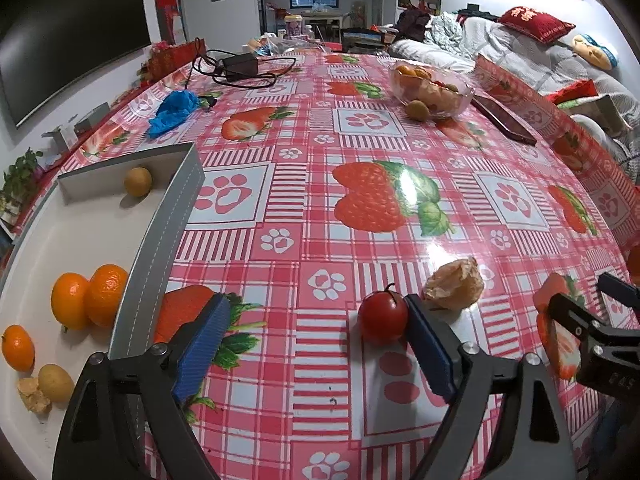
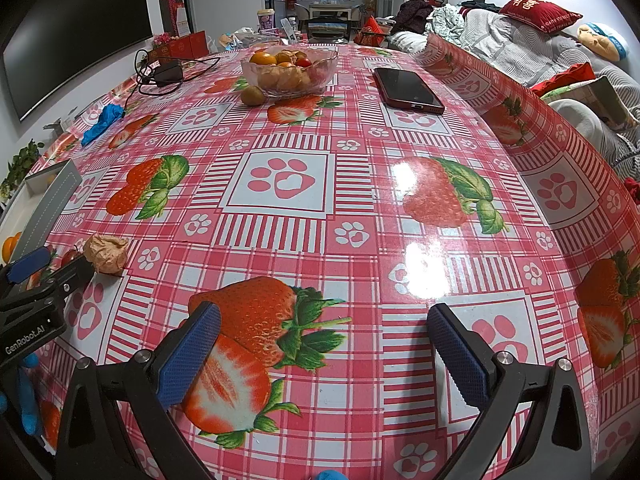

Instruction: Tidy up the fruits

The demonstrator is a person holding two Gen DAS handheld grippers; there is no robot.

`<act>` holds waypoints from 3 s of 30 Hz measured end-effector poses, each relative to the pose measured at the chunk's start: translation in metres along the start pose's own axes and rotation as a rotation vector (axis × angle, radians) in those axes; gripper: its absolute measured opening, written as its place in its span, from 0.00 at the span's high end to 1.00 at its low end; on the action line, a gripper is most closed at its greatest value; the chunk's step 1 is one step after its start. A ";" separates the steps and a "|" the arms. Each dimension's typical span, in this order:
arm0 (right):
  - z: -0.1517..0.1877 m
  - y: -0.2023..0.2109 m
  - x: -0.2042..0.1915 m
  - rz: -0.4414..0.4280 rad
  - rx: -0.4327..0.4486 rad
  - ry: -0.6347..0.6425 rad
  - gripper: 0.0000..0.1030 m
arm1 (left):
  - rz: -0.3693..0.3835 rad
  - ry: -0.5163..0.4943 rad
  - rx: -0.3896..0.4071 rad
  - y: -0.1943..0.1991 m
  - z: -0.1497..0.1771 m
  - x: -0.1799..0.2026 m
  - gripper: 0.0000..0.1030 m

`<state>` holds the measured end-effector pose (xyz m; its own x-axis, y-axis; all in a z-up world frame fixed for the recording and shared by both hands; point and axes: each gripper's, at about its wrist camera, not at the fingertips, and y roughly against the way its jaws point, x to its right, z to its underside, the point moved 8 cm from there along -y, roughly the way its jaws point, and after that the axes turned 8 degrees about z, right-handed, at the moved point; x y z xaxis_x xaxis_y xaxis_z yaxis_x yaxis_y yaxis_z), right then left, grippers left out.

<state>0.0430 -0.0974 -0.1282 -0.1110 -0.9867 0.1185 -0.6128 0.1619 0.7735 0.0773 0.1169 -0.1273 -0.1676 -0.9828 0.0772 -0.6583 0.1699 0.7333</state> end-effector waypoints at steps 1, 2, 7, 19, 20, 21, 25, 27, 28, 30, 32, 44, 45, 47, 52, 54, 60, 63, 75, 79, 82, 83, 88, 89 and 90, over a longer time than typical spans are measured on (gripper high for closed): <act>0.000 0.000 0.000 0.000 0.000 0.000 0.00 | -0.001 -0.004 -0.008 0.002 0.002 0.001 0.14; 0.000 0.000 0.000 0.000 0.000 0.000 0.00 | 0.000 -0.004 -0.015 0.003 0.003 0.001 0.14; 0.000 0.000 0.000 0.000 0.000 0.000 0.00 | 0.012 -0.004 -0.038 0.005 0.005 0.003 0.14; 0.000 0.000 0.000 0.000 0.001 0.000 0.00 | 0.056 -0.055 -0.078 0.001 -0.004 0.023 0.63; 0.000 0.000 0.000 0.000 0.001 0.000 0.00 | 0.059 -0.058 -0.080 0.001 -0.004 0.024 0.70; 0.000 0.001 0.000 0.000 0.001 0.001 0.00 | 0.058 -0.061 -0.082 0.000 -0.004 0.025 0.74; 0.000 0.000 0.000 0.000 0.002 0.001 0.00 | 0.075 -0.032 -0.098 0.003 -0.003 0.022 0.77; 0.001 0.000 0.000 0.000 0.002 0.000 0.00 | 0.093 -0.008 -0.109 0.007 -0.001 0.019 0.77; 0.000 0.000 0.000 0.001 0.002 0.000 0.00 | 0.102 0.002 -0.112 0.010 0.000 0.018 0.77; 0.001 0.000 0.000 0.001 0.002 0.000 0.00 | 0.111 0.014 -0.110 0.017 0.002 0.016 0.77; 0.001 0.000 0.000 0.001 0.001 0.001 0.00 | 0.123 0.020 -0.100 0.027 0.003 0.013 0.77; -0.017 0.018 -0.047 -0.173 -0.062 0.013 0.00 | 0.122 0.040 -0.037 0.074 0.003 -0.017 0.77; -0.019 0.020 -0.057 -0.192 -0.059 0.028 0.00 | 0.118 0.042 -0.035 0.075 0.003 -0.019 0.77; -0.027 0.022 -0.077 -0.218 -0.048 0.067 0.00 | 0.110 0.050 -0.027 0.080 0.003 -0.026 0.77; -0.042 0.015 -0.113 -0.237 -0.051 0.127 0.00 | 0.092 0.080 -0.012 0.090 0.005 -0.044 0.77; -0.041 0.012 -0.125 -0.238 -0.053 0.154 0.13 | 0.085 0.095 -0.013 0.091 0.006 -0.051 0.77; -0.033 0.003 -0.144 -0.194 -0.060 0.230 0.60 | 0.065 0.109 -0.009 0.095 0.010 -0.063 0.77; -0.033 0.007 -0.141 -0.238 -0.073 0.200 0.69 | 0.063 0.117 -0.010 0.096 0.012 -0.065 0.77; -0.026 0.025 -0.117 -0.288 -0.111 0.109 0.69 | 0.070 0.139 0.003 0.105 0.018 -0.073 0.77; -0.021 0.028 -0.117 -0.290 -0.124 0.103 0.69 | 0.067 0.152 0.007 0.108 0.020 -0.080 0.77; -0.019 0.031 -0.119 -0.287 -0.130 0.102 0.69 | 0.059 0.161 0.008 0.108 0.022 -0.086 0.77; -0.018 0.031 -0.119 -0.285 -0.131 0.103 0.69 | 0.058 0.163 0.009 0.109 0.022 -0.088 0.77; -0.018 0.035 -0.126 -0.288 -0.136 0.107 0.69 | 0.060 0.173 0.014 0.111 0.026 -0.093 0.77; -0.018 0.036 -0.129 -0.288 -0.136 0.111 0.69 | 0.062 0.177 0.014 0.111 0.026 -0.095 0.77; -0.018 0.037 -0.131 -0.288 -0.136 0.116 0.69 | 0.062 0.179 0.015 0.111 0.027 -0.096 0.77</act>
<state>0.0489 0.0380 -0.1039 0.1462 -0.9878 -0.0534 -0.4954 -0.1198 0.8604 0.0001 0.2322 -0.0716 -0.0754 -0.9674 0.2419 -0.6616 0.2300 0.7137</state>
